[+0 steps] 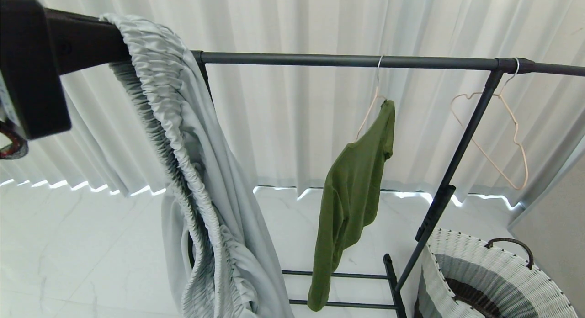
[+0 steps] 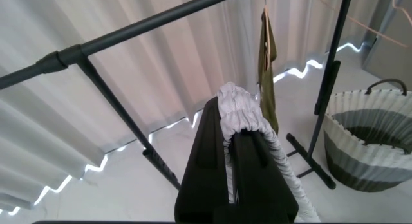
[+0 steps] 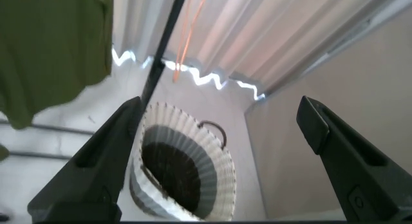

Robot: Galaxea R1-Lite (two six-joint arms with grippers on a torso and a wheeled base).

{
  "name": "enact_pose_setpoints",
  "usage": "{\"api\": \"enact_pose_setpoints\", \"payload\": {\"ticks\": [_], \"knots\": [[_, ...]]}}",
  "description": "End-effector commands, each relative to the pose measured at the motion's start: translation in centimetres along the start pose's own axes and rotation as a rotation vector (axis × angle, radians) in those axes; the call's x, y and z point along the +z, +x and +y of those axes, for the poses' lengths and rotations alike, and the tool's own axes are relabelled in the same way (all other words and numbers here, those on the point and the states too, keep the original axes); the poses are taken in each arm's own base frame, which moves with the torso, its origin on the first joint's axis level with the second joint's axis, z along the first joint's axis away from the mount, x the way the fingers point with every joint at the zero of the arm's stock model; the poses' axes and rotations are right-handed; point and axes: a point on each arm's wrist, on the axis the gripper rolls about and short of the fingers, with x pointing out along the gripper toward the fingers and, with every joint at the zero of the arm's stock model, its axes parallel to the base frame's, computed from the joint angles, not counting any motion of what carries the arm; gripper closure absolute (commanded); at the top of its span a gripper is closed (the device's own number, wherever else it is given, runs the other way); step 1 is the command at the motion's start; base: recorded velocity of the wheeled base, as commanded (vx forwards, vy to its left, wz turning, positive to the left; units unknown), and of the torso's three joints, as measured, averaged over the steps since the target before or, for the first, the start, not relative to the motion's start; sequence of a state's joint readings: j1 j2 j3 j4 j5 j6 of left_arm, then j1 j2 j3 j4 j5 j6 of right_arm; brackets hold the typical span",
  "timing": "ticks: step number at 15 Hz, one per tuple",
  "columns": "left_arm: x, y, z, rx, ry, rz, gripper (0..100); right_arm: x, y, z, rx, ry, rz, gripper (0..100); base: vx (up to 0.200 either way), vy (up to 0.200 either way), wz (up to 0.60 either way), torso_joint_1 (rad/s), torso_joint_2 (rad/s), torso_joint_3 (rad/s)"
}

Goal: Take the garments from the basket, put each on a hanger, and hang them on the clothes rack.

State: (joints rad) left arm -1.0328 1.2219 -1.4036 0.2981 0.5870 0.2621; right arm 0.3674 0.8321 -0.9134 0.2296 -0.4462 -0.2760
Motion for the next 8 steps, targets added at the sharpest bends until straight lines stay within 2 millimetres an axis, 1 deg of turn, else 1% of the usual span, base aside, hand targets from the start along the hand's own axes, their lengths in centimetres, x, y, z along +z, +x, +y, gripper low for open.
{"api": "enact_pose_setpoints", "payload": {"ticks": [1, 4, 8], "knots": [[-0.11, -0.53, 0.34, 0.003, 0.002, -0.008, 100, -0.12, 0.36, 0.22, 0.008, -0.006, 0.010, 0, 0.000, 0.000, 0.00, 0.000, 0.00, 0.000], [-0.66, -0.49, 0.44, 0.017, 0.009, 0.000, 100, -0.45, 0.42, 0.43, 0.045, -0.011, 0.010, 0, 0.000, 0.000, 0.00, 0.000, 0.00, 0.000], [-0.66, -0.42, 0.40, 0.015, 0.008, -0.001, 100, -0.49, 0.44, 0.45, 0.045, -0.012, 0.011, 0, 0.000, -0.200, 0.00, 0.001, 0.00, 0.005]]}}
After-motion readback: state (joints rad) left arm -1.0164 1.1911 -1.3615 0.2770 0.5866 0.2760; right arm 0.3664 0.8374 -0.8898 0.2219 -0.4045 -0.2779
